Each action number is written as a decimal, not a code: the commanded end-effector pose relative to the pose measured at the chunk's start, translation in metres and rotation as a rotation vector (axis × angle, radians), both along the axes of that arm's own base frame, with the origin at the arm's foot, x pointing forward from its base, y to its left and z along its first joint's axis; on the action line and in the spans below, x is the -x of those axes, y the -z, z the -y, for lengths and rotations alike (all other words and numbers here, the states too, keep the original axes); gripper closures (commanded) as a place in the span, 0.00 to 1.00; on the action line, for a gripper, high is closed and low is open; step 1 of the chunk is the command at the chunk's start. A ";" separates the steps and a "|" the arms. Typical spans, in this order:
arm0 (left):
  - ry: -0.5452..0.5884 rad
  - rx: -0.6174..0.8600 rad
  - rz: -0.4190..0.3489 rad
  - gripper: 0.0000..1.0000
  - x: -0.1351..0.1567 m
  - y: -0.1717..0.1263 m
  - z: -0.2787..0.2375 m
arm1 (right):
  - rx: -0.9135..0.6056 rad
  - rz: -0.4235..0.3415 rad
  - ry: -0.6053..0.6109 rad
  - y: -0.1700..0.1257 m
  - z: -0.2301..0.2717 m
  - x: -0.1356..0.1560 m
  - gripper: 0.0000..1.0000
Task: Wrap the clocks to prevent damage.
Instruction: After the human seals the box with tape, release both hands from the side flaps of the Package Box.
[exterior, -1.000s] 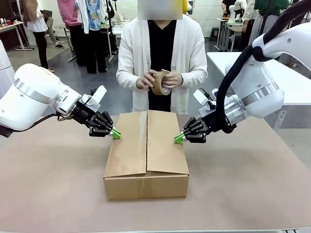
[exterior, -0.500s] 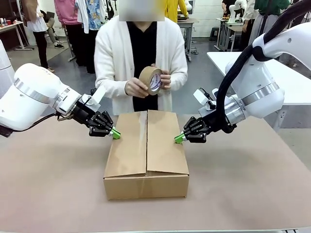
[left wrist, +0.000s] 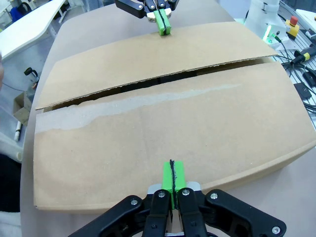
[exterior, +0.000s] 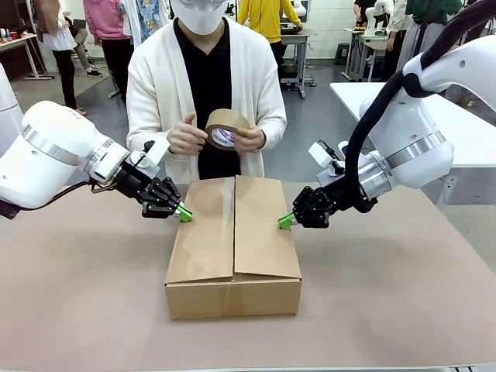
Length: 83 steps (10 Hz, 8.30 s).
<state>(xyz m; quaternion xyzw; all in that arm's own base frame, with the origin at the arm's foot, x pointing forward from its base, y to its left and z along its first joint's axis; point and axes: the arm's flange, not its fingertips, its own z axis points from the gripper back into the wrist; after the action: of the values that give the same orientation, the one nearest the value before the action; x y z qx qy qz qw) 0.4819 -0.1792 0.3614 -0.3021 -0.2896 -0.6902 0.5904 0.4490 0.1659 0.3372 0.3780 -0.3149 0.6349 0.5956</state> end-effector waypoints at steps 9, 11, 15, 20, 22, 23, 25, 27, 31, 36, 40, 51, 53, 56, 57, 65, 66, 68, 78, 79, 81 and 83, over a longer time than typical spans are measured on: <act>0.009 -0.006 0.005 1.00 0.000 0.006 0.001 | 0.006 -0.005 0.003 0.004 0.000 0.000 0.99; 0.009 -0.006 0.005 1.00 0.000 0.006 0.001 | 0.006 -0.005 0.003 0.004 0.000 0.000 0.99; 0.009 -0.006 0.005 1.00 0.000 0.006 0.001 | 0.006 -0.005 0.003 0.004 0.000 0.000 0.99; 0.009 -0.006 0.005 1.00 0.000 0.006 0.001 | 0.006 -0.005 0.003 0.004 0.000 0.000 0.99; 0.009 -0.006 0.005 1.00 0.000 0.006 0.001 | 0.006 -0.005 0.003 0.004 0.000 0.000 0.99; 0.009 -0.006 0.005 1.00 0.000 0.006 0.001 | 0.006 -0.005 0.003 0.004 0.000 0.000 0.99; 0.009 -0.006 0.005 1.00 0.000 0.006 0.001 | 0.006 -0.005 0.003 0.004 0.000 0.000 0.99; 0.009 -0.006 0.005 1.00 0.000 0.006 0.001 | 0.006 -0.005 0.003 0.004 0.000 0.000 0.99; 0.009 -0.006 0.005 1.00 0.000 0.006 0.001 | 0.006 -0.005 0.003 0.004 0.000 0.000 0.99; 0.009 -0.006 0.005 1.00 0.000 0.006 0.001 | 0.006 -0.005 0.003 0.004 0.000 0.000 0.99; 0.009 -0.006 0.005 1.00 0.000 0.006 0.001 | 0.006 -0.005 0.003 0.004 0.000 0.000 0.99; 0.009 -0.006 0.005 1.00 0.000 0.006 0.001 | 0.006 -0.005 0.003 0.004 0.000 0.000 0.99; 0.009 -0.006 0.005 1.00 0.000 0.006 0.001 | 0.006 -0.005 0.003 0.004 0.000 0.000 0.99; 0.009 -0.006 0.005 1.00 0.000 0.006 0.001 | 0.006 -0.005 0.003 0.004 0.000 0.000 0.99; 0.009 -0.006 0.005 1.00 0.000 0.006 0.001 | 0.006 -0.005 0.003 0.004 0.000 0.000 0.99; 0.009 -0.006 0.005 1.00 0.000 0.006 0.001 | 0.006 -0.005 0.003 0.004 0.000 0.000 0.99; 0.009 -0.006 0.005 1.00 0.000 0.006 0.001 | 0.006 -0.005 0.003 0.004 0.000 0.000 0.99; 0.009 -0.006 0.005 1.00 0.000 0.006 0.001 | 0.006 -0.005 0.003 0.004 0.000 0.000 0.99; 0.009 -0.006 0.005 1.00 0.000 0.006 0.001 | 0.006 -0.005 0.003 0.004 0.000 0.000 0.99; 0.009 -0.006 0.005 1.00 0.000 0.006 0.001 | 0.006 -0.005 0.003 0.004 0.000 0.000 0.99; 0.009 -0.006 0.005 1.00 0.000 0.006 0.001 | 0.006 -0.005 0.003 0.004 0.000 0.000 0.99; 0.009 -0.006 0.005 1.00 0.000 0.006 0.001 | 0.006 -0.005 0.003 0.004 0.000 0.000 0.99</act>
<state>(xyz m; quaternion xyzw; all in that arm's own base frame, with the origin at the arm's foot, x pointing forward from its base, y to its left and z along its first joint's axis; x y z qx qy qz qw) 0.4820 -0.1793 0.3605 -0.3027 -0.2890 -0.6900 0.5906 0.4490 0.1658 0.3359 0.3787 -0.3140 0.6344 0.5962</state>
